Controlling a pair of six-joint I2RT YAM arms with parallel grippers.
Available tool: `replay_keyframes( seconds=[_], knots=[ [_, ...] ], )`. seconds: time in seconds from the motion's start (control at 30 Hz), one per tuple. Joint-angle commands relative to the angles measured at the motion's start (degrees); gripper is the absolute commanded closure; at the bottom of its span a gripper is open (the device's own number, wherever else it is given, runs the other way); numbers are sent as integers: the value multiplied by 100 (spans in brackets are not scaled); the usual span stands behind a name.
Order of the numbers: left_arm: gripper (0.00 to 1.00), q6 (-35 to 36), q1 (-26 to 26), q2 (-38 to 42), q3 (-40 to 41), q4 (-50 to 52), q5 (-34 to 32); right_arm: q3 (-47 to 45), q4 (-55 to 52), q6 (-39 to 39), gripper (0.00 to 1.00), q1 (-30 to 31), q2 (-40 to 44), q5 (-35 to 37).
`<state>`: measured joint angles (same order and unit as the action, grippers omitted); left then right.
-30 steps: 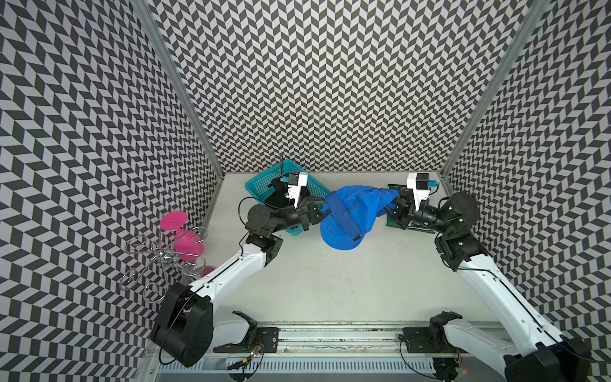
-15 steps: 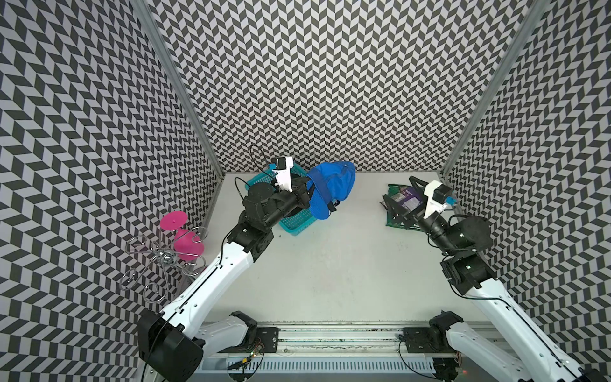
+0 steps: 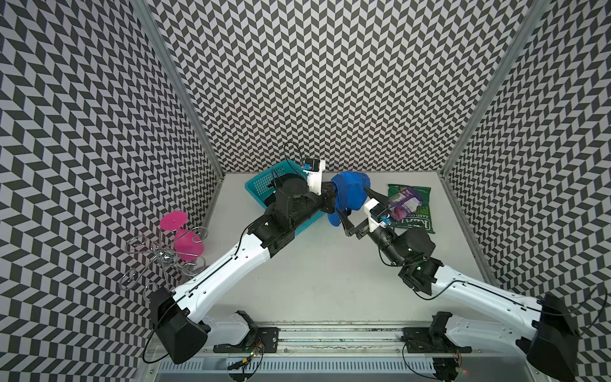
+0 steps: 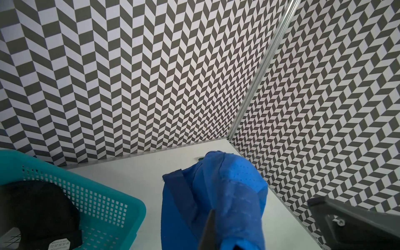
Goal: Turn the baseball cap inside out
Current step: Turn over the baseball cap.
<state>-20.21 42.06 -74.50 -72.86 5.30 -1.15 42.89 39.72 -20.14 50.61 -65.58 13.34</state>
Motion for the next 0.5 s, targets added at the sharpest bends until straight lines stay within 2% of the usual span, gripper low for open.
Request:
replay_keyframes(
  seconds=[0.0, 0.1, 0.2, 0.33, 0.47],
  knots=[
    [100, 152, 135, -35, -281, -25, -254, 111, 597, -170, 0, 45, -157, 722],
    [100, 146, 213, -62, -314, -79, -186, 218, 432, -174, 1, 52, -344, 962],
    [100, 194, 322, -101, -391, -17, -229, 237, 563, -226, 0, 54, -545, 1520],
    [100, 395, 482, -104, -466, 109, -607, 215, 809, -416, 0, 46, -758, 2365],
    [100, 613, 634, -39, -510, 74, -925, 99, 1002, -592, 1, 45, -891, 2635]
  ],
)
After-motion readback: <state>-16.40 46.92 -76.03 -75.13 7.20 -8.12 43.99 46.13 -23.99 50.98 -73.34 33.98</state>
